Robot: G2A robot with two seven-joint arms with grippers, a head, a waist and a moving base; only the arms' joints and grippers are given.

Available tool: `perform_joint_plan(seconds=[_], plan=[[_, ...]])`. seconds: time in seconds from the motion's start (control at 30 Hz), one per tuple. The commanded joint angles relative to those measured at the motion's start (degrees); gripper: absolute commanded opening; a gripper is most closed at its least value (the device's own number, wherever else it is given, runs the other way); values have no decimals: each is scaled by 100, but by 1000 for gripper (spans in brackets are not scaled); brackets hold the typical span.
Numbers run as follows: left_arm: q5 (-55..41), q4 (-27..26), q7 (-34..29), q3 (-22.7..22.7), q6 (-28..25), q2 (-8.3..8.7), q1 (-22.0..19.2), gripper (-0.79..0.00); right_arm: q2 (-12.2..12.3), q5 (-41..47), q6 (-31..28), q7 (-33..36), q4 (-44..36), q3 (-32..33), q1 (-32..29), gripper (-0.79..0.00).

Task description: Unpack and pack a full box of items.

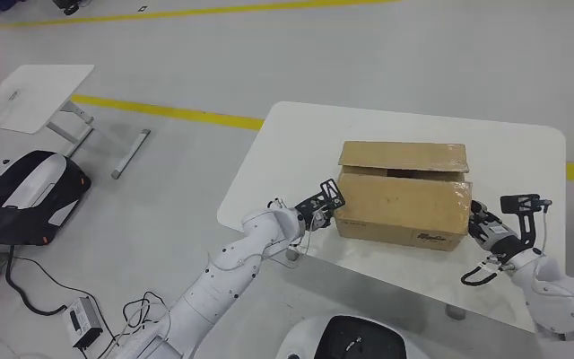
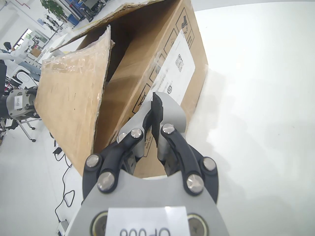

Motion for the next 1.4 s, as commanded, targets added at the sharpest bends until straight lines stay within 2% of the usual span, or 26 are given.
perform_joint_plan(seconds=[0.0, 0.53, 0.57, 0.6, 0.63, 0.7, 0.77, 0.93, 1.03, 1.07, 1.13, 1.17, 1.27, 1.37], plan=[[-103, -49, 34, -10, -75, 1, 15, -785, 19, 6, -23, 39, -126, 87, -109, -785], [-390, -405, 200, 182, -707, 15, 141, -785, 190, 240, -189, 172, -888, 1116, -939, -785], [-358, -438, 212, 190, -744, 21, 151, -462, 197, 246, -174, 180, -922, 1167, -982, -526], [-304, -464, 210, 194, -754, 27, 166, -197, 204, 244, -127, 174, -946, 1232, -1007, -342], [-293, -483, 221, 190, -746, 30, 184, 0, 209, 258, -105, 161, -977, 1279, -1024, -289], [-301, -515, 209, 166, -739, 39, 210, 0, 222, 243, -105, 159, -1027, 1364, -1032, -286], [-244, -589, 179, 111, -667, 52, 239, 0, 232, 259, -85, 115, -1071, 1457, -1011, -129], [-70, -845, 108, -104, -440, 103, 429, 0, 266, 240, -63, 93, -1149, 1708, -918, -52], [-22, -1034, 27, -254, -286, 133, 589, 0, 283, 350, -32, -14, -1307, 1909, -817, -92], [-4, -1099, 5, -304, -224, 142, 646, 0, 284, 487, -62, -42, -1369, 1951, -790, -157], [41, -1226, -31, -419, -41, 159, 771, 0, 289, 682, -118, -52, -1510, 2007, -709, -363], [17, -1285, -40, -472, 46, 164, 842, 0, 292, 694, -140, -37, -1578, 2002, -664, -502], [-17, -1450, -99, -606, 237, 179, 1003, 0, 282, 737, -140, -37, -1747, 1811, -463, -785], [24, -1571, -142, -677, 399, 188, 1112, 0, 246, 675, -38, 55, -1789, 1331, -152, -785]])
